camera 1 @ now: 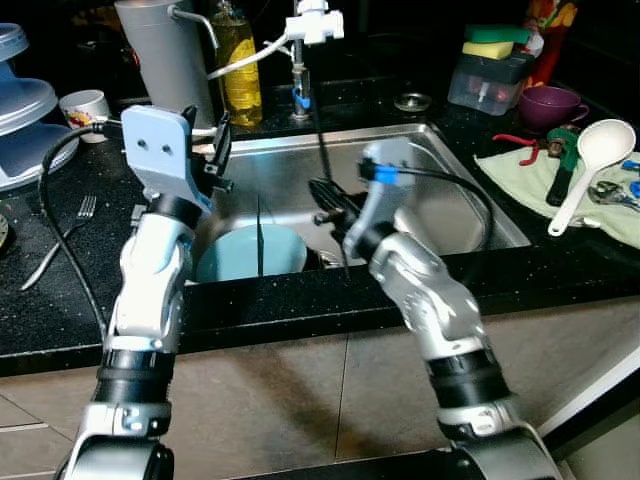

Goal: Kitchen organization

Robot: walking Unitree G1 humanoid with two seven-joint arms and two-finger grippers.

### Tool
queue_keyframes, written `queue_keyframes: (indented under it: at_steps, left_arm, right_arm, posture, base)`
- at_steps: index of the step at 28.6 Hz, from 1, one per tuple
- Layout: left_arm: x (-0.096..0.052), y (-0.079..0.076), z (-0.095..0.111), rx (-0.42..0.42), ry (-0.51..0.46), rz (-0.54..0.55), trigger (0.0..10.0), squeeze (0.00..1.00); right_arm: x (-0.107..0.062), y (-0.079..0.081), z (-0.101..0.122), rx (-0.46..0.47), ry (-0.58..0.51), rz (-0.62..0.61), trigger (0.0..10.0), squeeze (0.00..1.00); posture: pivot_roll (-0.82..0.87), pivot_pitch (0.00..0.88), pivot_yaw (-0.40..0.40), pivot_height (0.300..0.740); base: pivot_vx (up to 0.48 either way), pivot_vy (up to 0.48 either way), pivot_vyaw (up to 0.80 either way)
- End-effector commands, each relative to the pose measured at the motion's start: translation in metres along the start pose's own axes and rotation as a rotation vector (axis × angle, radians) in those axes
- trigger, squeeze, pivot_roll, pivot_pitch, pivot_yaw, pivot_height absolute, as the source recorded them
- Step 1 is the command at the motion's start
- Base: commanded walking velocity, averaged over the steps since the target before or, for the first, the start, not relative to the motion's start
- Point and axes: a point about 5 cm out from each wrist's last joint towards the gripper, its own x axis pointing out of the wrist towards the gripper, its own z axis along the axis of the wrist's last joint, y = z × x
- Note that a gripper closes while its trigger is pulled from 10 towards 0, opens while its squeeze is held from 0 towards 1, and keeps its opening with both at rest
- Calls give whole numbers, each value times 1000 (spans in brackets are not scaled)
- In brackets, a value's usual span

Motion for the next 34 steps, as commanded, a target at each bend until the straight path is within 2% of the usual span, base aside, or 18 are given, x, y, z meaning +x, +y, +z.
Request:
queue_keyframes:
  at_steps: [1, 3, 5, 8, 11, 15, 16, 18, 19, 20, 24, 27, 29, 30, 31, 32, 34]
  left_arm:
    - [-5, 0, -1, 29, 21, 10, 10000, 0]
    - [-15, -3, -3, 37, 42, 10, 10000, 0]
    - [-15, -3, -3, 37, 42, 10, 10000, 0]
    - [-32, -12, -3, 51, 78, -1, 10000, 0]
    - [-43, -20, -3, 62, 99, -14, 10000, 0]
    - [-49, -24, -3, 71, 112, -17, 10000, 0]
    - [-52, -27, -1, 86, 120, -19, 10000, 0]
    - [-57, -30, 1, 105, 132, -20, 10000, 0]
    - [-57, -30, 1, 105, 132, -20, 10000, 0]
    - [-59, -30, 1, 114, 134, -20, 10000, 0]
    - [-62, -29, 2, 134, 147, -14, 10000, 0]
    - [-62, -29, 2, 137, 151, -12, 10000, 0]
    - [-62, -31, 1, 141, 158, -17, 10000, 0]
    - [-62, -32, 0, 139, 164, -22, 10000, 0]
    - [-62, -33, -1, 138, 168, -25, 10000, 0]
    - [-62, -33, -1, 138, 168, -25, 10000, 0]
    - [-63, -35, -6, 142, 200, -20, 10000, 0]
  right_arm:
    - [5, 0, -9, -17, 49, -32, 10000, 0]
    - [13, -1, -22, -56, 118, -69, 10000, 0]
    - [13, -1, -22, -56, 118, -69, 10000, 0]
    - [20, -7, -38, -47, 193, -130, 10000, 0]
    - [24, -12, -39, -29, 196, -181, 10000, 0]
    - [26, -16, -39, -9, 194, -214, 10000, 0]
    - [27, -21, -39, -1, 190, -248, 10000, 490]
    - [27, -33, -36, 14, 172, -323, 10000, 827]
    - [27, -33, -36, 14, 172, -323, 10000, 827]
    - [27, -38, -34, 21, 158, -352, 10000, 1000]
    - [27, -51, -22, 55, 97, -412, 10000, 1000]
    - [27, -54, -19, 67, 81, -421, 10000, 1000]
    - [26, -61, -7, 139, -3, -411, 10000, 1000]
    - [25, -62, 0, 164, -60, -355, 10000, 929]
    - [25, -62, 4, 176, -99, -315, 10000, 0]
    - [25, -62, 4, 176, -99, -315, 10000, 0]
    - [17, -60, 11, 304, -212, -150, 10000, 0]
  posture:
    - [-14, 0, -10, 740]
    - [14, 0, -22, 740]
    - [14, 0, -22, 740]
    - [49, 0, -39, 740]
    - [60, 0, -45, 740]
    - [60, 0, -45, 740]
    - [61, 0, -43, 740]
    - [64, 0, -42, 740]
    - [64, 0, -42, 740]
    - [64, 0, -41, 740]
    - [62, 0, -42, 740]
    - [60, 0, -41, 740]
    - [55, 0, -39, 740]
    - [55, 0, -39, 740]
    - [48, 0, -37, 740]
    - [48, 0, -37, 740]
    - [36, 0, -30, 740]
  base:
    - [0, 0, 0]
    - [0, 0, 0]
    - [0, 0, 0]
    - [0, 0, 0]
    - [0, 0, 0]
    - [0, 0, 0]
    - [0, 0, 0]
    - [0, 0, 0]
    - [0, 0, 0]
    - [0, 0, 0]
    - [0, 0, 0]
    - [0, 0, 0]
    - [0, 0, 0]
    - [0, 0, 0]
    - [0, 0, 0]
    - [0, 0, 0]
    - [0, 0, 0]
